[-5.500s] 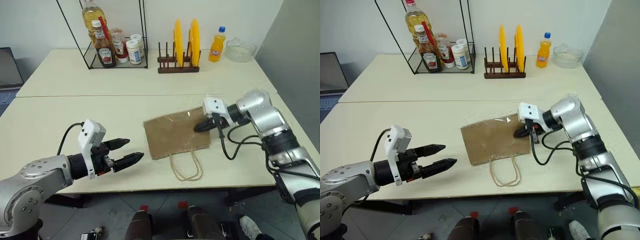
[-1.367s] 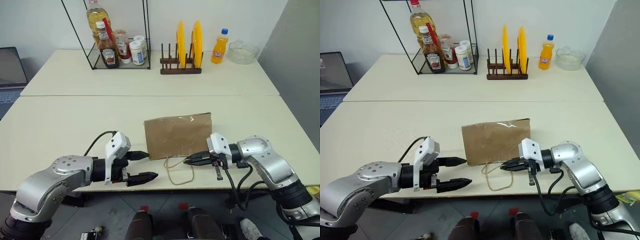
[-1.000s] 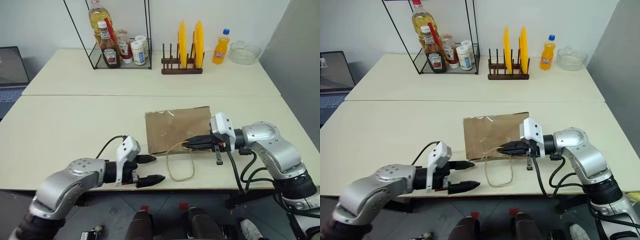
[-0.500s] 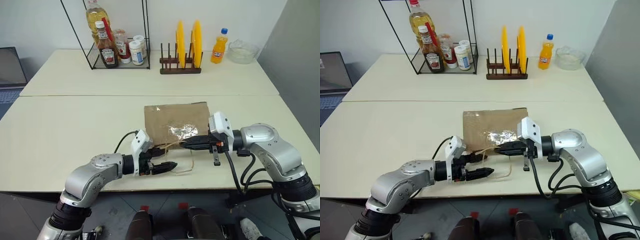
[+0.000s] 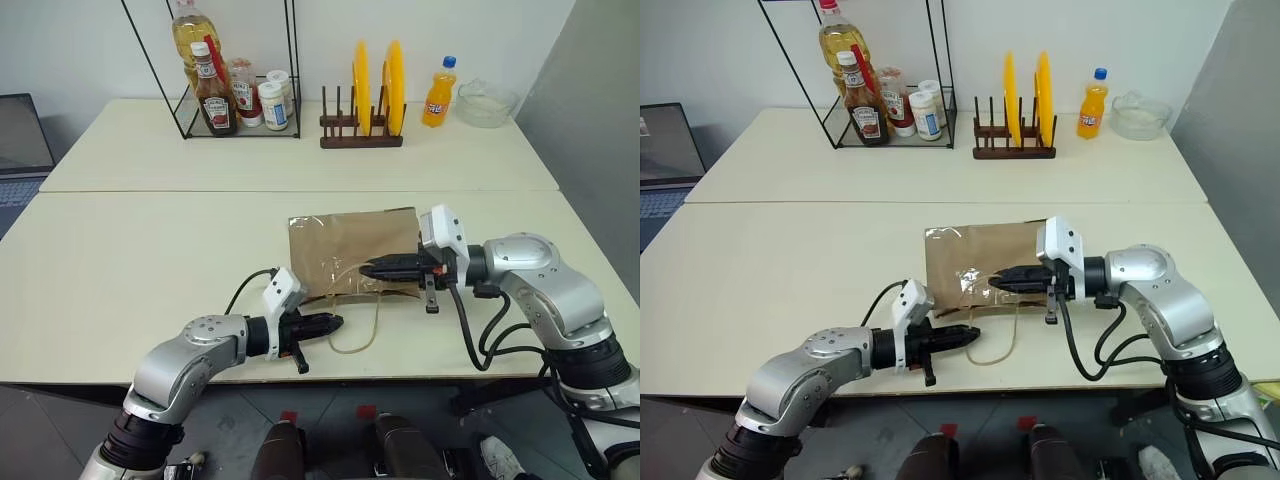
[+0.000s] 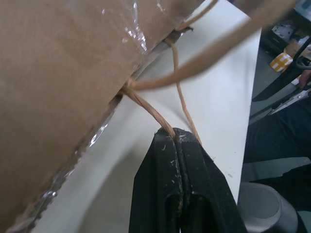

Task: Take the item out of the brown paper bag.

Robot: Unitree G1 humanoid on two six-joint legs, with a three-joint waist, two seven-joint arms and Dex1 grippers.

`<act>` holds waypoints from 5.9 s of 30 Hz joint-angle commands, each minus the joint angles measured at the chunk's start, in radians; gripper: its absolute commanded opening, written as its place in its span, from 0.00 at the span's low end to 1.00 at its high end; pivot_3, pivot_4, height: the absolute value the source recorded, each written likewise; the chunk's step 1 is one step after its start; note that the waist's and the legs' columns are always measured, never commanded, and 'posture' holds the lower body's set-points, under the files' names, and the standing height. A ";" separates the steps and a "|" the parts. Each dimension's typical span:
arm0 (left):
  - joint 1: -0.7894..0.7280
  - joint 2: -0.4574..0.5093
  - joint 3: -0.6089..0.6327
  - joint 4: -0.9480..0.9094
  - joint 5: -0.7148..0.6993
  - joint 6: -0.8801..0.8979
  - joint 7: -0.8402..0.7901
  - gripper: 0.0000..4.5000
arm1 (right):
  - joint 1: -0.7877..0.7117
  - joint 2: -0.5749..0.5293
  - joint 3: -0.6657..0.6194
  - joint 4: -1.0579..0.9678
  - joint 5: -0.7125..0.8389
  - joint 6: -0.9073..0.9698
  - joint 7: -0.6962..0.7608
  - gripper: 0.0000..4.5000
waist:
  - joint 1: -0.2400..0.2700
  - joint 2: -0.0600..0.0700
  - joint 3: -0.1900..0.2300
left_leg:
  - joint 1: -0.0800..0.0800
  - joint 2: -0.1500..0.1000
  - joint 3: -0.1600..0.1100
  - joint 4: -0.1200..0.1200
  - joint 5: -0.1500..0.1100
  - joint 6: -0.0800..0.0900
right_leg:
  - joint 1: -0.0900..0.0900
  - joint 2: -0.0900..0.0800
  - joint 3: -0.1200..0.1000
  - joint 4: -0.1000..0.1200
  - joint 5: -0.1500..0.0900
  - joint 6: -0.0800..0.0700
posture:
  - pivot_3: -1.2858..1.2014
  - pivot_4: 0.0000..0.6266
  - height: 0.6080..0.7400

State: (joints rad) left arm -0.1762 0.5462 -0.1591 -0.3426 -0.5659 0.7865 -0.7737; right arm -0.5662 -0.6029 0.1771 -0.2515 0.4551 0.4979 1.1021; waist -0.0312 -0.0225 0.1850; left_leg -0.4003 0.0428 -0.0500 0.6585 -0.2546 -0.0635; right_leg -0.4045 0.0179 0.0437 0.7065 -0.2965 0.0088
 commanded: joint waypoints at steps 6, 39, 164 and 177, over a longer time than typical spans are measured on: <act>0.045 0.080 -0.157 0.100 0.225 -0.161 -0.038 0.01 | -0.158 0.046 -0.063 0.106 0.024 0.023 -0.045 0.00 | -0.005 0.000 0.000 | 0.000 0.000 0.001 -0.001 0.000 0.000 | 0.000 0.000 0.000 -0.001 0.000 -0.001 | 0.52 0.24 1.00; 0.271 0.326 0.065 0.053 0.166 -0.298 -0.208 0.74 | -0.362 0.195 -0.054 0.376 -0.054 -0.081 -0.042 0.00 | -0.053 0.005 -0.004 | 0.017 0.006 0.000 -0.020 0.000 0.001 | 0.000 0.006 0.003 0.007 -0.009 -0.009 | 0.52 0.24 1.00; -0.333 -0.199 -0.082 0.121 0.365 -0.135 0.251 0.99 | -0.279 0.171 -0.032 0.302 -0.114 -0.097 -0.019 0.00 | -0.016 0.002 0.004 | 0.004 0.002 -0.003 -0.012 0.001 0.000 | -0.003 0.004 -0.001 0.007 -0.007 -0.010 | 0.52 0.24 1.00; -0.376 -0.150 -0.180 0.247 0.609 -0.366 0.323 0.99 | -0.309 0.176 -0.054 0.295 -0.088 -0.052 -0.032 0.00 | -0.015 0.002 0.003 | 0.006 0.002 -0.002 -0.013 0.001 0.000 | -0.002 0.003 -0.001 0.008 -0.007 -0.010 | 0.52 0.24 1.00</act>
State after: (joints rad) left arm -0.5284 0.3721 -0.3293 -0.1175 -0.0330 0.4755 -0.4781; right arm -0.8440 -0.4276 0.1519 0.0841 0.3381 0.4296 1.0768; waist -0.0466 -0.0203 0.1885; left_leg -0.3943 0.0448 -0.0523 0.6459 -0.2536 -0.0637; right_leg -0.4067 0.0213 0.0426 0.7141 -0.3035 -0.0013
